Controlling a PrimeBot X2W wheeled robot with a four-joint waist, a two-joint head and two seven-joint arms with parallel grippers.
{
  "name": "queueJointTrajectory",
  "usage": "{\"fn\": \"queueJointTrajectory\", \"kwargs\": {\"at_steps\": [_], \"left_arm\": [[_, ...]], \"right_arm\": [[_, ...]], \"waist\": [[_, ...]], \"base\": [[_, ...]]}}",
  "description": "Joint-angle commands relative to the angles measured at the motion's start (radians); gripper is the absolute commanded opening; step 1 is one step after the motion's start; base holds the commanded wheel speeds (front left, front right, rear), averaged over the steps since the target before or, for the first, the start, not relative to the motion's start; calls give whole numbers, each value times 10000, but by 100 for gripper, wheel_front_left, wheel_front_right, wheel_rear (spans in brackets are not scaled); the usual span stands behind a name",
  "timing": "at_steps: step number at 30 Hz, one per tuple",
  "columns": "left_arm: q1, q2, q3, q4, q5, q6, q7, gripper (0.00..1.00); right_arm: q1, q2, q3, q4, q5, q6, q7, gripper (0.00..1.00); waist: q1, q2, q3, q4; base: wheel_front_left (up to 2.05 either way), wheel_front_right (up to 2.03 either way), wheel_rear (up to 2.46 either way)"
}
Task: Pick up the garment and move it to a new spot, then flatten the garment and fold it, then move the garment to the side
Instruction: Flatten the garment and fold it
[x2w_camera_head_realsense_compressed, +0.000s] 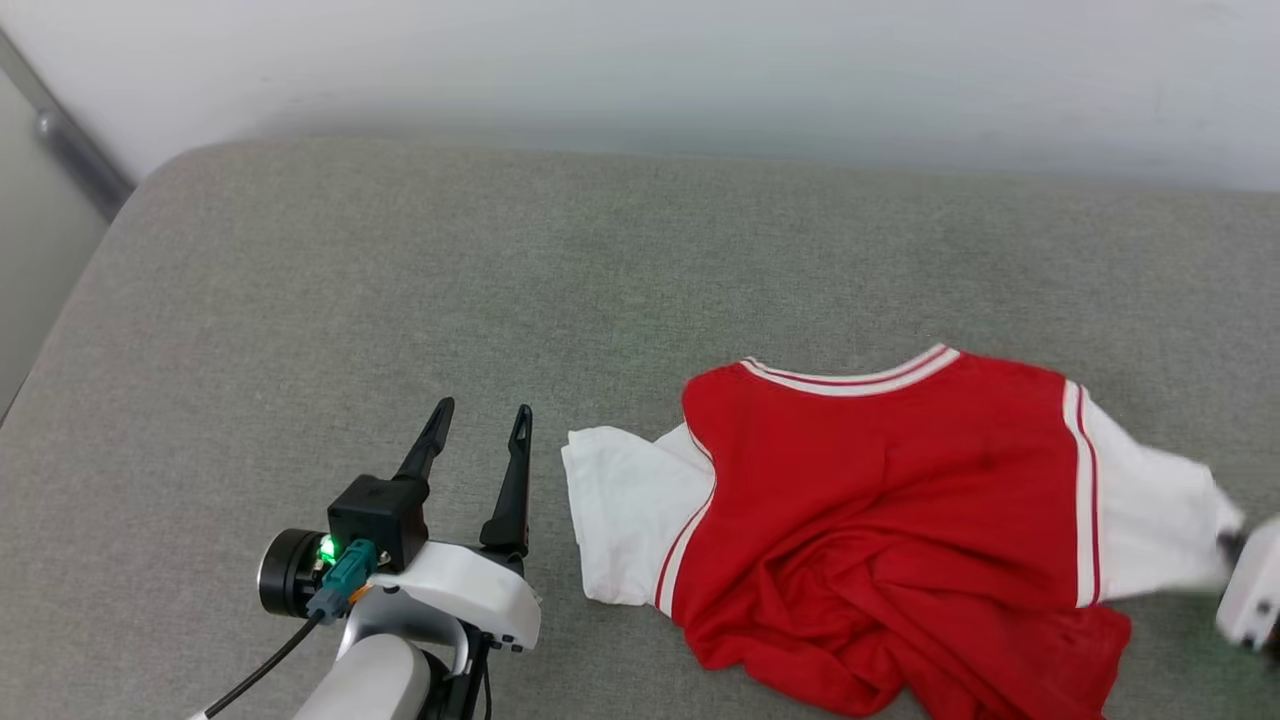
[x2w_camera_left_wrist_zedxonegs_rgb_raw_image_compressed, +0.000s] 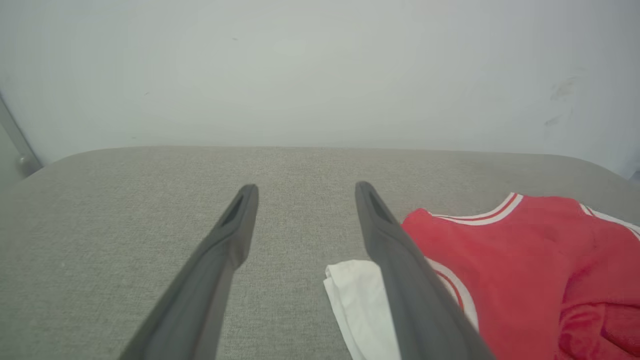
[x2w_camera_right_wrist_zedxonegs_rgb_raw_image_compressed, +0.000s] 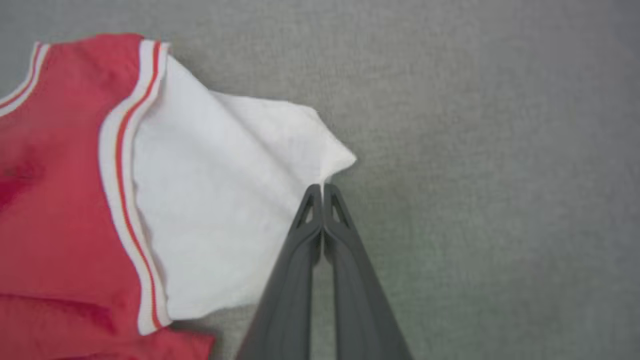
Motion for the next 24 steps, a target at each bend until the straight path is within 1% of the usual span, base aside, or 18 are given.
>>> {"fn": "queueJointTrajectory", "kwargs": {"at_steps": [1,4,5,6,7,8,13,17,21,24], "left_arm": [[122,33,23,-11,-45,29,-8,100],[228,72,26,-26,-70,78,36,100],[257,95,37,-41,-92,97,45,100],[300,124,47,-50,-109,109,71,100],[357,149,55,-61,-134,133,78,100],[424,175,57,-72,-136,158,103,100],[707,352,113,-145,-210,245,238,100],[953,521,133,-206,-296,286,348,100],[1141,657,216,-319,-390,365,468,100],[1260,742,318,-395,-502,475,572,100]], "right_arm": [[186,170,-94,100,0,-7,-57,0],[840,807,-490,586,-110,-7,-192,0],[1006,999,-530,718,-59,-7,-316,15],[1099,1143,-575,767,-49,-7,-544,65],[1133,1257,-603,741,11,-7,-786,100],[1147,1289,-617,656,36,-7,-1088,100],[1236,1032,-325,52,-98,-9,-2225,100],[1601,948,-118,-949,-488,-7,-3453,100],[2089,1280,194,-2208,-927,-7,-4356,100],[2592,1670,517,-3110,-1101,-7,-4633,100]], "waist": [[0,0,-61,-55],[0,0,-183,-151],[0,0,-214,-186],[0,0,-252,-216],[0,0,-303,-246],[0,0,-368,-279],[0,0,-737,-438],[0,0,-1098,-477],[0,0,-1336,-532],[0,0,-1460,-615]], "base": [[0,0,0],[0,0,0],[0,0,0],[0,0,0],[0,0,0],[0,0,0],[0,0,0],[0,0,0],[0,0,0],[0,0,0]]}}
